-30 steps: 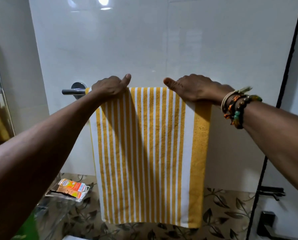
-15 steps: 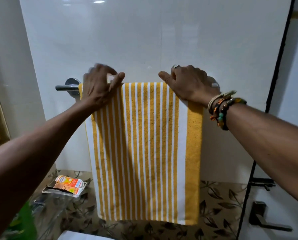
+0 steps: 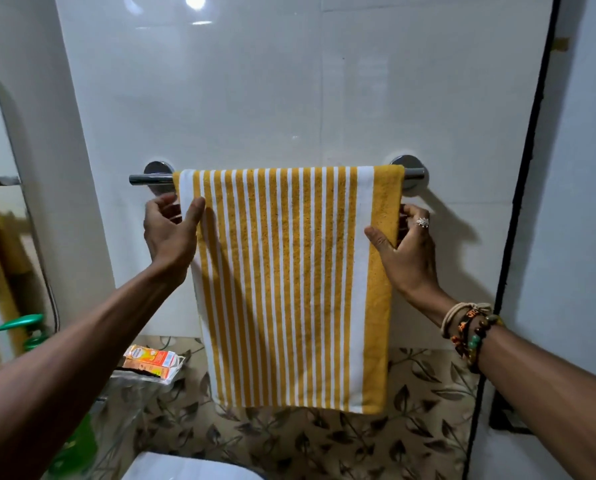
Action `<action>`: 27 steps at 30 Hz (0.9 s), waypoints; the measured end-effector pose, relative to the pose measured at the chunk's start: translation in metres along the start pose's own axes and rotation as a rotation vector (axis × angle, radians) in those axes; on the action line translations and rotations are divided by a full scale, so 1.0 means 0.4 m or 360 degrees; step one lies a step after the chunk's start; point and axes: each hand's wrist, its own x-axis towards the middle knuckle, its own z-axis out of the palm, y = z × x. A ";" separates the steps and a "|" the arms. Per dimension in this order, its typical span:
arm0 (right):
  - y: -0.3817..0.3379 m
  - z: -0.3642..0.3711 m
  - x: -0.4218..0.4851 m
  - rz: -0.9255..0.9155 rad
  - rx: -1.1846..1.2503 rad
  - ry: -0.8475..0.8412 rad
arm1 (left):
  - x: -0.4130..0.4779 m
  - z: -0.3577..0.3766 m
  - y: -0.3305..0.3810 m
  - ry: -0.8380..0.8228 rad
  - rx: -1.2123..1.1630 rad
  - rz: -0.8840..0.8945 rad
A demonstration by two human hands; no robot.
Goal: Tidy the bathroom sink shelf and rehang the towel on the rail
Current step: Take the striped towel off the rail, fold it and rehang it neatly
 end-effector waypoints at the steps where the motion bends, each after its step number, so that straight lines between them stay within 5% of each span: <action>1: -0.002 -0.001 -0.006 0.0086 0.0022 -0.0044 | -0.001 -0.010 -0.008 -0.0077 0.0023 -0.0030; 12: 0.028 -0.016 -0.046 0.0447 0.0347 -0.0288 | -0.038 -0.058 -0.061 -0.0604 0.0009 -0.0437; 20: -0.002 -0.033 0.032 0.0601 0.0731 -0.0499 | 0.010 -0.058 -0.016 -0.0523 -0.0432 -0.0527; 27: -0.013 -0.008 0.065 0.0559 0.0688 -0.0479 | 0.026 -0.026 -0.011 -0.0614 -0.0347 -0.0458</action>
